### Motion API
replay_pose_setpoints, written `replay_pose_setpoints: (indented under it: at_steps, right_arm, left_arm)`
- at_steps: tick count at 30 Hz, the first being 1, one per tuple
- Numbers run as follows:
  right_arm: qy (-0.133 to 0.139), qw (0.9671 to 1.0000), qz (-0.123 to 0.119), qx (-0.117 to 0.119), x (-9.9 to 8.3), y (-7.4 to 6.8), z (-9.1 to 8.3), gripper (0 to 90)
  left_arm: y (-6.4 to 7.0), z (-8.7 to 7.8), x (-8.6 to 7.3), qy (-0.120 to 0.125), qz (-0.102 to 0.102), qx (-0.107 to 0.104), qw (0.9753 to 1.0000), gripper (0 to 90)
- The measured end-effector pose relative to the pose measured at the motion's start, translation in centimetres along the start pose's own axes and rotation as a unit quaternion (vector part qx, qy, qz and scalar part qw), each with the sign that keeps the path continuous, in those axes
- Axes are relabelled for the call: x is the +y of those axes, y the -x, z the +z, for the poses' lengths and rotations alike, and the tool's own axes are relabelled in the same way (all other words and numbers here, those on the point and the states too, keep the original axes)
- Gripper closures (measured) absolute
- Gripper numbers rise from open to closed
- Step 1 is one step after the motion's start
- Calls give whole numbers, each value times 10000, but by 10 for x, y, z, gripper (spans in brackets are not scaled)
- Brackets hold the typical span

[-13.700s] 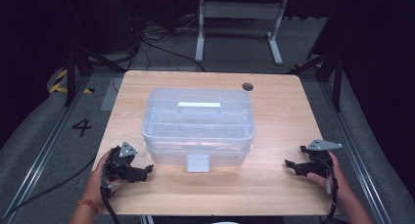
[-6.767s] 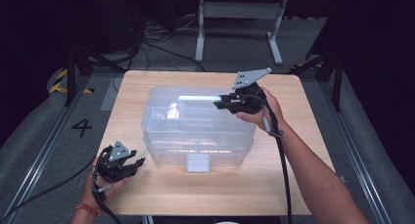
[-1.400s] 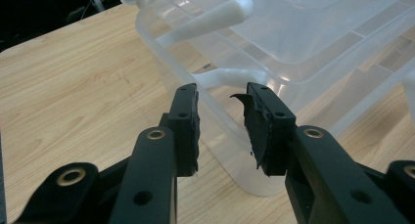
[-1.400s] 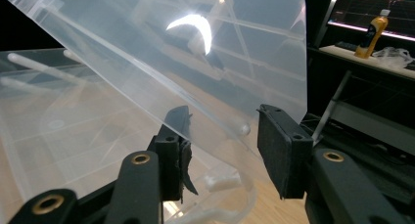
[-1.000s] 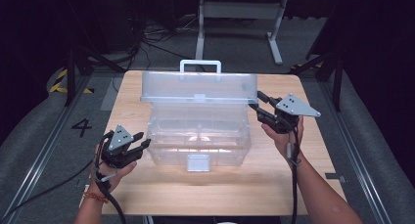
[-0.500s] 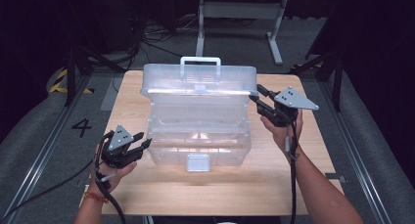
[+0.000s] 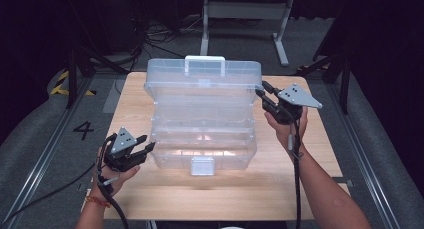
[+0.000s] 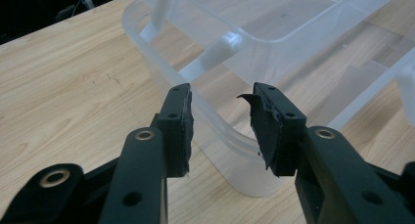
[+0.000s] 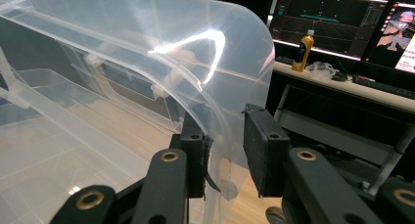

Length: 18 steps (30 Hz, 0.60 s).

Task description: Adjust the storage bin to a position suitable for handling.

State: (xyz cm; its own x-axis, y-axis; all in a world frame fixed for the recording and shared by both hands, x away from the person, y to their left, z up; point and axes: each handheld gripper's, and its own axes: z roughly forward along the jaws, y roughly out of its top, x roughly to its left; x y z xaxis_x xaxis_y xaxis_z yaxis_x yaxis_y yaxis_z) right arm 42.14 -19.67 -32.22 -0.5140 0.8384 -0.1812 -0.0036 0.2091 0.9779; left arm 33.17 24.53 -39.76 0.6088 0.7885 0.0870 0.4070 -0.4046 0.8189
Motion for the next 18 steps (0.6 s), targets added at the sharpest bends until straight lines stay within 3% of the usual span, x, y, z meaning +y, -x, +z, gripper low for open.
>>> replay_pose_setpoints:
  at_steps: [12,15,18]
  right_arm:
    - [-11,9999,36,-122,4,3,7,755]
    - [-10,9999,83,-118,4,5,8,767]
    - [-13,9999,62,-126,5,7,10,783]
  left_arm:
    - [-1,-1,0,14,-20,-14,10000,582]
    - [-3,-3,0,9,24,68,10000,566]
    - [-5,-7,-1,52,-63,74,9999,554]
